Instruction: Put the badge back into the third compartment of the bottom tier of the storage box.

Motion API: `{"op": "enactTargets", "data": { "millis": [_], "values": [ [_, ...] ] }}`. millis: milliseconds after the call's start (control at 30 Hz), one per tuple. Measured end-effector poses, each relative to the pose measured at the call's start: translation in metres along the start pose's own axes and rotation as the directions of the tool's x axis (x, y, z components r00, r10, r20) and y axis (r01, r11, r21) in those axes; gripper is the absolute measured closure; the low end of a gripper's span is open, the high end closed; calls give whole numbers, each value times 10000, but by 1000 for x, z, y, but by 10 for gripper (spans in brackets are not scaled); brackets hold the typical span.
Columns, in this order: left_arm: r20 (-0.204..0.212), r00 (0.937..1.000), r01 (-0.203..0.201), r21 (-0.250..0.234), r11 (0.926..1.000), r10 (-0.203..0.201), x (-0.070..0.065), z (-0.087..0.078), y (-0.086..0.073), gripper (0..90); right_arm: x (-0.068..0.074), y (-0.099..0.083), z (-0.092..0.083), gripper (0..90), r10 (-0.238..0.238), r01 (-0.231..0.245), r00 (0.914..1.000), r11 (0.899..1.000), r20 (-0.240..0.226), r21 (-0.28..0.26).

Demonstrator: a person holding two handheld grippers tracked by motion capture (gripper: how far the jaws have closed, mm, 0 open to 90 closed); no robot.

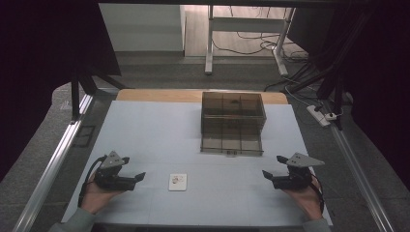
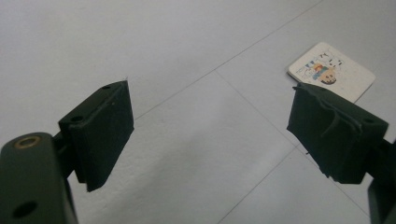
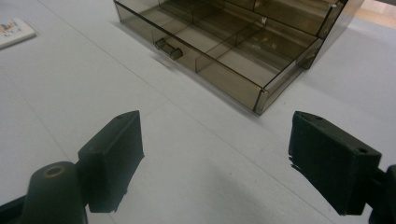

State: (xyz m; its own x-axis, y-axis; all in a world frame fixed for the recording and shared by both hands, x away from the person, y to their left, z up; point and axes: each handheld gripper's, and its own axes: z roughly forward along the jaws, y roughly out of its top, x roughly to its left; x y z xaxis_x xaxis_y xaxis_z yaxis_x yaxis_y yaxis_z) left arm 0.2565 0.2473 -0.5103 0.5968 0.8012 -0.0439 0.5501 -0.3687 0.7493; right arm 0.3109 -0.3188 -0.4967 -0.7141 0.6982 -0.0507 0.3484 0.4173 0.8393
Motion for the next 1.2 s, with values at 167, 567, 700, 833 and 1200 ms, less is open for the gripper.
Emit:
{"op": "enactTargets", "data": {
  "millis": [167,567,700,833,1200],
  "values": [
    [1,10000,-65,-69,10000,65,-3,-1,0,142,1,0,1,183,-147,147,9999,9999,-63,27],
    [100,9999,-84,-255,9996,86,-3,-6,-4,145,6,0,-2,191,-270,271,9996,9995,-32,151],
    [99,10000,2,-232,9997,0,-2,-5,-5,146,6,-2,2,193,-295,298,9995,9993,-131,204],
    [73,10000,0,-213,9998,2,-2,-5,-5,147,6,-3,5,194,-283,288,9994,9992,-215,259],
    [116,9999,54,-223,9997,-52,-2,-5,-6,148,7,-1,5,203,-277,278,9992,9996,-285,31]
  ]
}}
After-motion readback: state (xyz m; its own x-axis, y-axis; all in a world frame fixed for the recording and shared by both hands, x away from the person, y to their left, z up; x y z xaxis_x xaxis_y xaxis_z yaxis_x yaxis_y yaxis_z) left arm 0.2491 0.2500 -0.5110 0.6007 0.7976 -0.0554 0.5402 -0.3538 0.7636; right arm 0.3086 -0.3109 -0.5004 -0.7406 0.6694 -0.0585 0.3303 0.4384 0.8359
